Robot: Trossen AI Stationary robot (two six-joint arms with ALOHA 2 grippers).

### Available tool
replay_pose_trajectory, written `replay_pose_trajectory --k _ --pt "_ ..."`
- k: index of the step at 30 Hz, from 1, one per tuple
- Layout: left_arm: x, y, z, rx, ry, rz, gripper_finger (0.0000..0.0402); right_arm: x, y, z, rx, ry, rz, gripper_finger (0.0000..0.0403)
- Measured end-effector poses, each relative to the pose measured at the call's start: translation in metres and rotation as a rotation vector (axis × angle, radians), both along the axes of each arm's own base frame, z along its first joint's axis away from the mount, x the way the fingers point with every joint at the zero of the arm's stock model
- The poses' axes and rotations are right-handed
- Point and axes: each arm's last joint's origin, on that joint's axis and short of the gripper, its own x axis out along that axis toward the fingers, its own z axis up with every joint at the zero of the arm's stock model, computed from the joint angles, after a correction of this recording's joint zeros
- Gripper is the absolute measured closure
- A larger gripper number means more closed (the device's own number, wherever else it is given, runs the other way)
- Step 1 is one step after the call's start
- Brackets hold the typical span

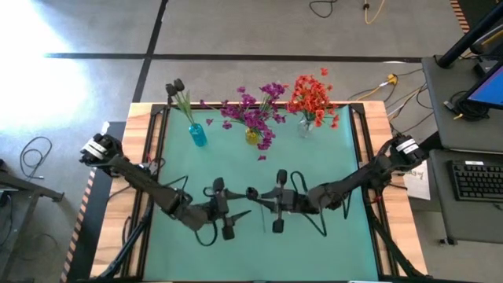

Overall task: Sort flowers into vase by color
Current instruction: Put the black flower into the blue vase

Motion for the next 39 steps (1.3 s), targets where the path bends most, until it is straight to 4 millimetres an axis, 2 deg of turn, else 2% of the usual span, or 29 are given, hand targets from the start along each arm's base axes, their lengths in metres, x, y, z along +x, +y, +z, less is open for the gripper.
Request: replay_pose_trajectory --k 7,16,25,33,39 --pt "0.013 0.025 -0.002 -0.033 0.003 0.022 0.0193 0.004 -0.009 0.001 -0.021 0.001 -0.003 0.0390" --pt "0.017 0.028 0.006 0.011 -0.058 0.009 0.0205 0.006 -0.010 0.005 -0.054 -0.011 -0.012 0.0390" --pt "0.021 0.037 0.009 0.046 -0.073 0.031 0.0284 0.011 -0.016 0.009 -0.095 -0.020 0.001 0.0390" --pt "0.022 0.038 0.009 0.106 -0.058 0.028 0.0386 0.013 -0.022 0.009 -0.130 -0.017 -0.019 0.0390" --pt "0.020 0.045 0.014 0.117 -0.054 0.045 0.0396 0.014 -0.029 0.012 -0.159 -0.020 -0.039 0.0390"
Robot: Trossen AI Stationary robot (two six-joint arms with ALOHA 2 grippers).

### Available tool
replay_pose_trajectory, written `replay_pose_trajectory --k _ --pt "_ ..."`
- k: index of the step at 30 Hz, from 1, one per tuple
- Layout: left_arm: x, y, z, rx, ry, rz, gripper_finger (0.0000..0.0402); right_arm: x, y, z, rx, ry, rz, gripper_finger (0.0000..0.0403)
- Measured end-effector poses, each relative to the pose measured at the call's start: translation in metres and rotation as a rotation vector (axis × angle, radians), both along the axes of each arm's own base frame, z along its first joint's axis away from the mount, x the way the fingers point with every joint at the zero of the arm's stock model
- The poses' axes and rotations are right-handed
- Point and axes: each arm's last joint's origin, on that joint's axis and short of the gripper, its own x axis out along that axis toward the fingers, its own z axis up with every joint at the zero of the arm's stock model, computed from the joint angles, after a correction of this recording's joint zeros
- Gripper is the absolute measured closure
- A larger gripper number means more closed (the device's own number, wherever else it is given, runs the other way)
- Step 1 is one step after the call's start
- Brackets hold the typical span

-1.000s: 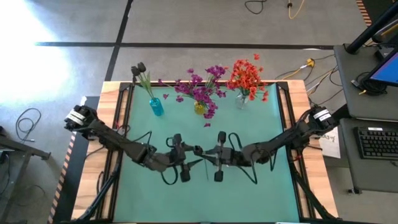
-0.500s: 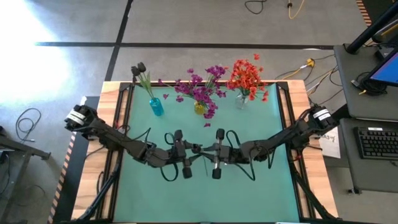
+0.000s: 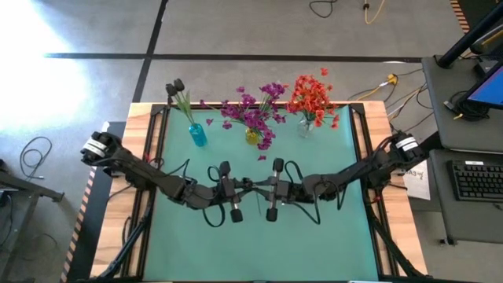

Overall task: Sort flowers into vase by color
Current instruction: Put the black flower into the blue vase

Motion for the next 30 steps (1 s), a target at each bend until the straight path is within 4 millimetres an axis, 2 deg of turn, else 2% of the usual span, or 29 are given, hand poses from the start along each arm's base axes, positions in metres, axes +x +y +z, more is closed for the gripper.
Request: replay_pose_trajectory --k 9,16,21,25,30 --pt "-0.010 0.022 0.015 -0.010 0.037 0.053 0.0401 0.007 -0.013 0.010 -0.008 -0.001 -0.044 0.0379" --pt "-0.020 0.031 0.023 -0.006 0.064 0.079 0.0401 0.015 -0.019 0.018 -0.004 0.033 -0.059 0.0284" --pt "-0.027 0.037 0.022 -0.003 0.089 0.096 0.0401 0.015 -0.019 0.022 -0.013 0.035 -0.061 0.0214" --pt "-0.043 0.045 0.025 -0.011 0.078 0.154 0.0401 0.012 -0.020 0.026 0.003 0.061 -0.079 0.0175" --pt "-0.073 0.056 0.028 -0.033 0.054 0.187 0.0402 0.006 -0.023 0.029 0.046 0.122 -0.100 0.0140"
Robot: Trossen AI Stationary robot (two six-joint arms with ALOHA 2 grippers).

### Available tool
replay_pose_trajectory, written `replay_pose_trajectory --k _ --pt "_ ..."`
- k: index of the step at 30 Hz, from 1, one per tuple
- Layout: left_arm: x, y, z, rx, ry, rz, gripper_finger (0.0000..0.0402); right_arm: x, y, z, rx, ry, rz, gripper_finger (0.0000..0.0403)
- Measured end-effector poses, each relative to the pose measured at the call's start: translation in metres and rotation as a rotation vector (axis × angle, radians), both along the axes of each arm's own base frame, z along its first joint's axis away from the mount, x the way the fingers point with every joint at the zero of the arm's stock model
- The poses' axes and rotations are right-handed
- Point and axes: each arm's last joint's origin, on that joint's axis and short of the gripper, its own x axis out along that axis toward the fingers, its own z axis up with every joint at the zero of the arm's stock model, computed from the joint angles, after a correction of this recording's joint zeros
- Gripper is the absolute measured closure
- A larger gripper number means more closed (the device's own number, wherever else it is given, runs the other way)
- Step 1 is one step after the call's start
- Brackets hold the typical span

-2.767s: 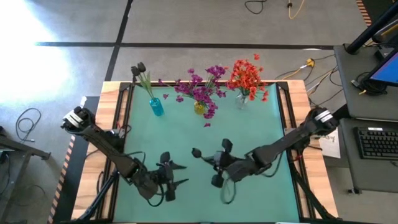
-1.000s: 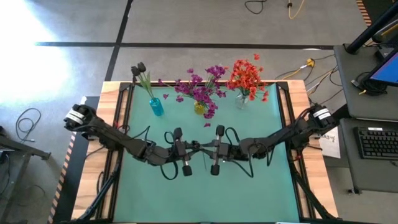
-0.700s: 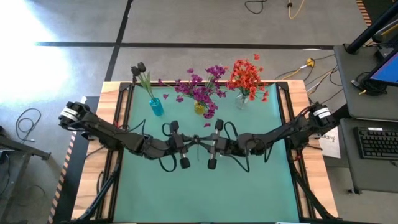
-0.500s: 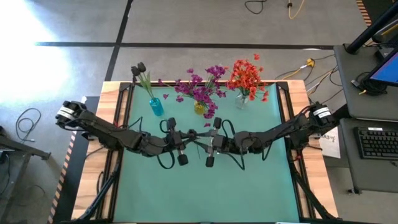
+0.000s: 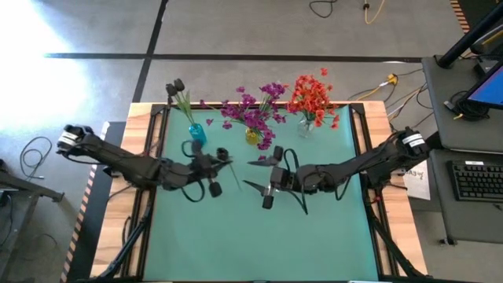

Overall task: Sort flowers into vase by color
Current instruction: Put the black flower into the blue vase

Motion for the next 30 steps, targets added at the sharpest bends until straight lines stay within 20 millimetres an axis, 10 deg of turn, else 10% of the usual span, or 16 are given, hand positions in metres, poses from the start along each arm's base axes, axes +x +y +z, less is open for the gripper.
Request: replay_pose_trajectory --k 15,30 --pt "-0.062 0.028 0.021 0.082 -0.030 0.217 0.0401 -0.007 -0.004 0.000 0.011 0.087 -0.009 0.0110" --pt "-0.077 0.078 0.036 0.269 0.112 0.523 0.0401 -0.006 -0.004 -0.002 0.028 0.095 -0.010 0.0111"
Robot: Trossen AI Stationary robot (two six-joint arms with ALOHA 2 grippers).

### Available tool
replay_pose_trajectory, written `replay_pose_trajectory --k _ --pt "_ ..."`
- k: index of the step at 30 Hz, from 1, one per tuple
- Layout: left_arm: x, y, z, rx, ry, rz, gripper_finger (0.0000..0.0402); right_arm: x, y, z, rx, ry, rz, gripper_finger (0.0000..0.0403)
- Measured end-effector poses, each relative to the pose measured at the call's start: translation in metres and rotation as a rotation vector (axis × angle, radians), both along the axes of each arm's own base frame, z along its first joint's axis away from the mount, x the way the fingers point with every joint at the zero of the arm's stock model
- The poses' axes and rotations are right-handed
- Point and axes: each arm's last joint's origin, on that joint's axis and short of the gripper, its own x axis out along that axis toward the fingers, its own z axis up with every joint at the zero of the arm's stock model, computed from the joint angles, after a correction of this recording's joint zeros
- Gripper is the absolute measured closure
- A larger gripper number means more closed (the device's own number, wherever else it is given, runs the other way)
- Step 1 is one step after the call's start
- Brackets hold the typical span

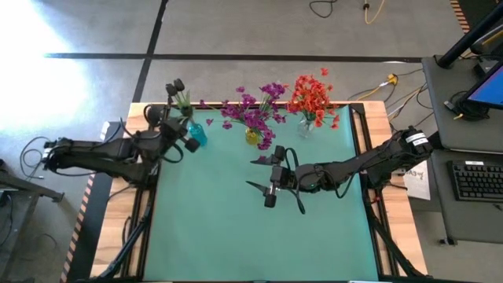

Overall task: Sort flowers into vase by color
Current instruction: Put the black flower into the blue vase

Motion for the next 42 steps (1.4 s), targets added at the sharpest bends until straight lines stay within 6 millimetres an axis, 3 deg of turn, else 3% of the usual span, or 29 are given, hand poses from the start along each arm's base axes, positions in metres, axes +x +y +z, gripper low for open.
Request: replay_pose_trajectory --k 14,19,26,42 --pt "-0.003 0.004 0.027 0.027 0.141 0.017 0.0401 0.000 0.000 -0.001 0.005 0.006 -0.001 0.0112" --pt "0.000 0.006 0.027 0.051 0.216 -0.060 0.0401 0.000 0.000 -0.001 0.004 0.007 -0.001 0.0110" --pt "-0.003 0.018 0.029 0.073 0.250 -0.008 0.0401 0.000 0.000 -0.001 0.011 0.006 -0.001 0.0111" --pt "-0.006 0.038 0.033 0.047 0.188 -0.020 0.0401 0.000 0.000 -0.001 0.013 0.006 -0.002 0.0113"
